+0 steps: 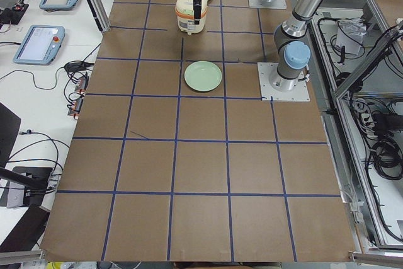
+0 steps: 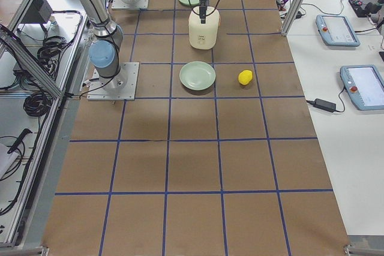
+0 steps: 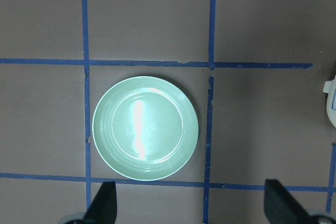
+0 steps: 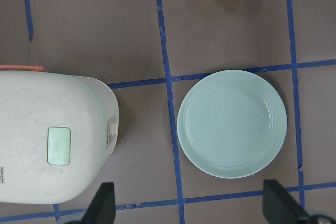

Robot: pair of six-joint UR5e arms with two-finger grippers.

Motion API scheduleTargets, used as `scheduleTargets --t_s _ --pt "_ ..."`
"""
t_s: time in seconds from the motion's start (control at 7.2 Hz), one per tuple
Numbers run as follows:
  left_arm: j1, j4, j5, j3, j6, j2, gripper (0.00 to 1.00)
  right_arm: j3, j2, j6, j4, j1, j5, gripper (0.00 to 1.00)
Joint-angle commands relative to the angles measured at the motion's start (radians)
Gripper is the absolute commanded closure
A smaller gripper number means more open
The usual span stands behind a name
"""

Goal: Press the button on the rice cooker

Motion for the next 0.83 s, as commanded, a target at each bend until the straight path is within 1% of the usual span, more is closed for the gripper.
scheduleTargets --t_s 0.0,0.69 --pt "0.000 0.000 0.000 0.000 0.000 0.000 0.00 -0.002 0.000 0.000 0.000 0.000 0.001 0.00" --pt "0.000 0.000 0.000 0.000 0.000 0.000 0.00 -0.014 -0.012 0.000 -0.006 0.000 0.004 0.00"
